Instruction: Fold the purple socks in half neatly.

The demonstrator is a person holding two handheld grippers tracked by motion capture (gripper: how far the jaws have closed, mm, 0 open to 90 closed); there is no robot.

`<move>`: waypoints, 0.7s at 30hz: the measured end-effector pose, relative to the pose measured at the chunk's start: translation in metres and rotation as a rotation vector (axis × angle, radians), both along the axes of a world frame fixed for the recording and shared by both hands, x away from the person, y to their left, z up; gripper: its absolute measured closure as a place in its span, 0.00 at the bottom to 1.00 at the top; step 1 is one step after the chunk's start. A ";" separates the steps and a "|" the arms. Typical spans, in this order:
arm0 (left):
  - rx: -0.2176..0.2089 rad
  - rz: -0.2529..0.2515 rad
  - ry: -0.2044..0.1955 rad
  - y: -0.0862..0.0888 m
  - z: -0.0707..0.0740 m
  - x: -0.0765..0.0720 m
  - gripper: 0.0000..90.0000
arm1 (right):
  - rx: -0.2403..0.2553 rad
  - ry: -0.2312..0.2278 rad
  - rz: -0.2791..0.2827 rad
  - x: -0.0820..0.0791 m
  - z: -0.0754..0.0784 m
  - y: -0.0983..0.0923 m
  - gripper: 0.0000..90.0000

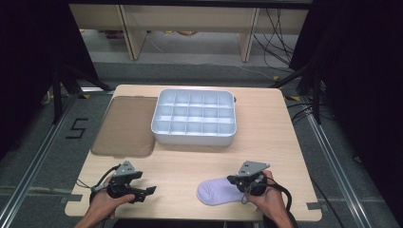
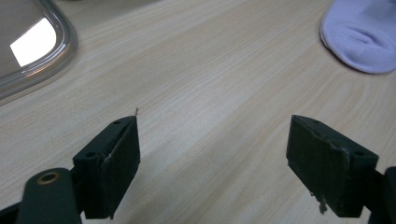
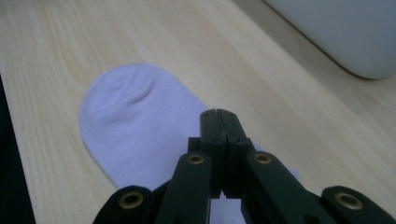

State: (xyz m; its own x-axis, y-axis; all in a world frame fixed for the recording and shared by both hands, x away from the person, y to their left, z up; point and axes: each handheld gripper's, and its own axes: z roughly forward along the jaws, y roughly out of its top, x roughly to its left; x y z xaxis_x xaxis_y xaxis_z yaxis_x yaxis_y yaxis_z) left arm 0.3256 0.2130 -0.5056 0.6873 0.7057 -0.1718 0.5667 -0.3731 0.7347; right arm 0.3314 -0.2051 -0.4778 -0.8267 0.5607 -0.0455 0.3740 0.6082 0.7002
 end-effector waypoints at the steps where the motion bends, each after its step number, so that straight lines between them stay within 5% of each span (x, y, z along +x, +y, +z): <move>1: -0.016 0.001 0.001 -0.002 -0.001 0.000 0.19 | -0.005 -0.008 0.009 0.001 -0.005 0.005 1.00; 14: -0.002 0.010 -0.004 0.003 0.003 -0.001 0.19 | -0.107 0.034 0.092 0.000 -0.018 0.021 1.00; 21: -0.013 0.015 -0.005 0.004 0.003 0.001 0.19 | -0.085 0.066 0.069 0.000 -0.022 0.028 1.00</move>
State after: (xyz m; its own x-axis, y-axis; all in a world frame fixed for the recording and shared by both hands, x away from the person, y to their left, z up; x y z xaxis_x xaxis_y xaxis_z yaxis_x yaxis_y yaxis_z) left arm 0.3263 0.2170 -0.5027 0.6773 0.7139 -0.1777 0.5686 -0.3548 0.7421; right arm 0.3315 -0.1770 -0.5000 -0.8662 0.4985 -0.0345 0.3726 0.6904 0.6201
